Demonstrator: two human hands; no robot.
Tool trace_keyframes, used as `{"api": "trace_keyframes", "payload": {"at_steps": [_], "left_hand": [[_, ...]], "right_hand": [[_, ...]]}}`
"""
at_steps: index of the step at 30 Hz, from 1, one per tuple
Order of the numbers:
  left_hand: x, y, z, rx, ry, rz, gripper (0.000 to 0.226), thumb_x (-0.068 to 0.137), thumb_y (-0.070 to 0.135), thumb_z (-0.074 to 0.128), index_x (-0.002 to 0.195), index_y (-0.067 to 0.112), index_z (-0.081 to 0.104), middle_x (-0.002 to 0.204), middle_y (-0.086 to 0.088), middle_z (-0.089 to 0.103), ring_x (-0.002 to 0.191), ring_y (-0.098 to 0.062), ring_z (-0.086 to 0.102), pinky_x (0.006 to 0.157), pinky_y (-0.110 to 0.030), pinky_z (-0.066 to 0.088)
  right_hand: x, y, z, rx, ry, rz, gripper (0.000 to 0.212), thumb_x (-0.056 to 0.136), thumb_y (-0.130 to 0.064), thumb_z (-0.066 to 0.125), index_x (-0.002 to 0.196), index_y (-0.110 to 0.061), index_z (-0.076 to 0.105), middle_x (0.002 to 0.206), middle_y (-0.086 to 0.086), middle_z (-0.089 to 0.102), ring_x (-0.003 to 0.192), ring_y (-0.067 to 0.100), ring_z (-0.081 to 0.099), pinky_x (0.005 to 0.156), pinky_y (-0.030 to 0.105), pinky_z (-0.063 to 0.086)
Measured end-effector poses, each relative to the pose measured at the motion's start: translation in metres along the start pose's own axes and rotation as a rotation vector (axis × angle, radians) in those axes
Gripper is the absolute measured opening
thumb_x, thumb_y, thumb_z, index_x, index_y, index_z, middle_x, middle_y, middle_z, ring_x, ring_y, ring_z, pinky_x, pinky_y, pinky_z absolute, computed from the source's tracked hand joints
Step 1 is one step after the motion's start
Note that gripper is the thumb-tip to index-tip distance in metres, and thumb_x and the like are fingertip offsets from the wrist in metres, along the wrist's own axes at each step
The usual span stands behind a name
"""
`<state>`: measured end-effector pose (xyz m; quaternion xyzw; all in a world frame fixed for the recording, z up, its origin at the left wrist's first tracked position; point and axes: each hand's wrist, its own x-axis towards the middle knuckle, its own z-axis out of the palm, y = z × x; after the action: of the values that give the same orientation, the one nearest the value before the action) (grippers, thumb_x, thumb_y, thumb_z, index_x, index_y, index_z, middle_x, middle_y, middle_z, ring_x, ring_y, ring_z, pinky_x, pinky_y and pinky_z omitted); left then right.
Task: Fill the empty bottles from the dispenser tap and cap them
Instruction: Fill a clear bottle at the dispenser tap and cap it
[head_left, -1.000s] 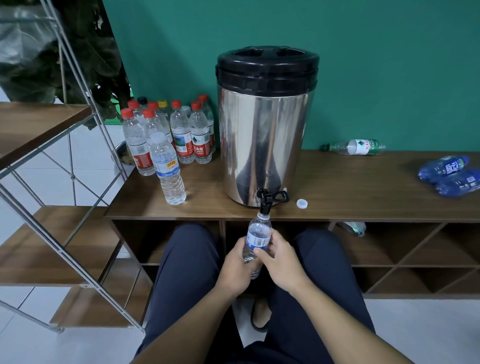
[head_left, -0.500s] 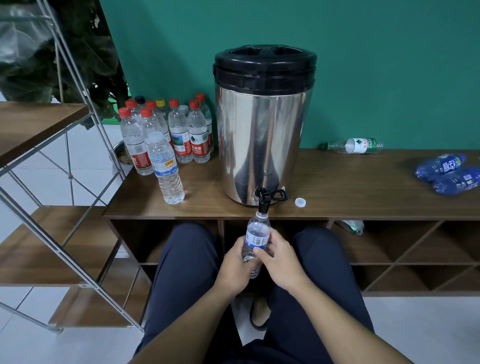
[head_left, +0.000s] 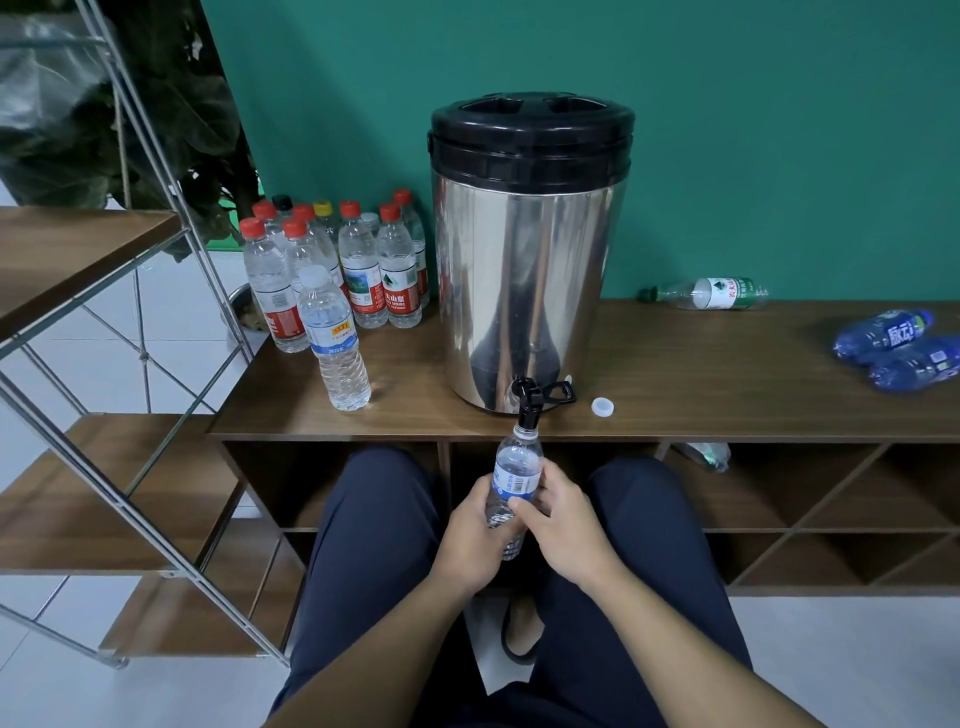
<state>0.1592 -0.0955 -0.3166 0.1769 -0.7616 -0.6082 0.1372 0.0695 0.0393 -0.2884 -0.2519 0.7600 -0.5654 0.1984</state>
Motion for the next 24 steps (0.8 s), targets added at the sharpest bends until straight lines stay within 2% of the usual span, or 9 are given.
{"api": "trace_keyframes", "payload": {"at_steps": [24], "left_hand": [[-0.0010, 0.0005, -0.0010, 0.009, 0.003, 0.005, 0.045, 0.099, 0.014, 0.080, 0.139, 0.030, 0.065, 0.125, 0.011, 0.080, 0.117, -0.008, 0.076, 0.109, -0.044, 0.059]], "right_hand": [[-0.0021, -0.0031, -0.0013, 0.022, -0.007, -0.009, 0.056, 0.102, -0.002, 0.075, 0.150, -0.028, 0.062, 0.129, -0.012, 0.080, 0.122, 0.009, 0.076, 0.111, 0.041, 0.059]]}}
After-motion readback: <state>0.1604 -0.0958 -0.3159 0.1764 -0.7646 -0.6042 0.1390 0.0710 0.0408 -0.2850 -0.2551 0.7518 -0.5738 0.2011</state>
